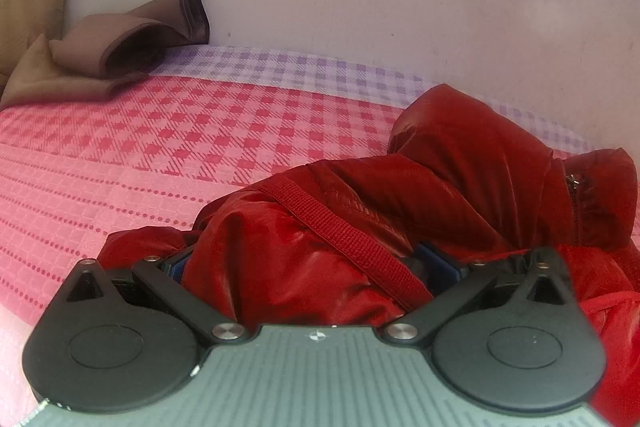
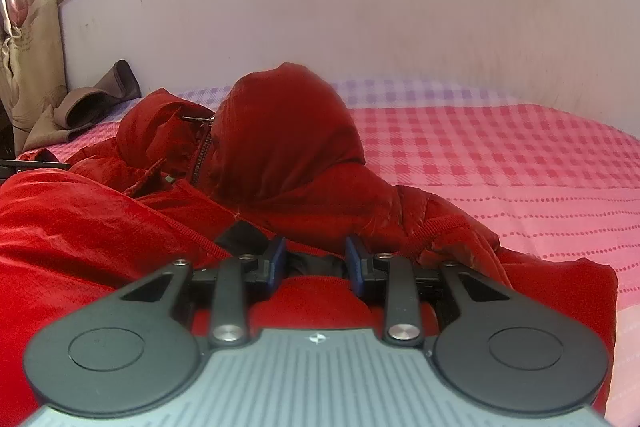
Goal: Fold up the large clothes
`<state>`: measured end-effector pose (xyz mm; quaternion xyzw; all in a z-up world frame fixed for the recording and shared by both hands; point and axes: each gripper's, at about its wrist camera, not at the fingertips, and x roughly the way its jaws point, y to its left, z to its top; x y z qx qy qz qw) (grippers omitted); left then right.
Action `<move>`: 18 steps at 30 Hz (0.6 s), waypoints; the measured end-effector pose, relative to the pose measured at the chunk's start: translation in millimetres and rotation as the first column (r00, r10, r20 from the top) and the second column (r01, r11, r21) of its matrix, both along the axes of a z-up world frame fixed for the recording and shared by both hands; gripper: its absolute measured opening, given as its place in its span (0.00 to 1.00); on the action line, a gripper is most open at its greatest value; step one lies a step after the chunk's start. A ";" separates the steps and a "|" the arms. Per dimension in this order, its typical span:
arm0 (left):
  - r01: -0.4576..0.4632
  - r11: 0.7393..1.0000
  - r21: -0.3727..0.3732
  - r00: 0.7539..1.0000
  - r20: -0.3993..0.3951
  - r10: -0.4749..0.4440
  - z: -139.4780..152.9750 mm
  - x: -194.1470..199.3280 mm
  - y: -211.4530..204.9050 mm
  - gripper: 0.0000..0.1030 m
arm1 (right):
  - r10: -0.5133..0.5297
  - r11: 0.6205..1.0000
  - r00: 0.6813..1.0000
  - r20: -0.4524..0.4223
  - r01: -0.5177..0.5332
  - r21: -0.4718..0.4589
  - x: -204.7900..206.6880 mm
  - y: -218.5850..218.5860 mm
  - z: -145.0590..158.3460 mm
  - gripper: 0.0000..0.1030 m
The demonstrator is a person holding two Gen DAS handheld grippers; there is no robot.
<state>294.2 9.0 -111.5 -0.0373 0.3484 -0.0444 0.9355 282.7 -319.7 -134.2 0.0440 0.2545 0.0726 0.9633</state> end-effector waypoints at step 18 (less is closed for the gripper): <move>0.000 1.000 0.015 1.000 0.007 -0.001 0.7 -2.3 0.0 1.00 | 0.284 0.957 0.954 0.098 -0.276 -0.083 -23.1 88.2 75.1 0.33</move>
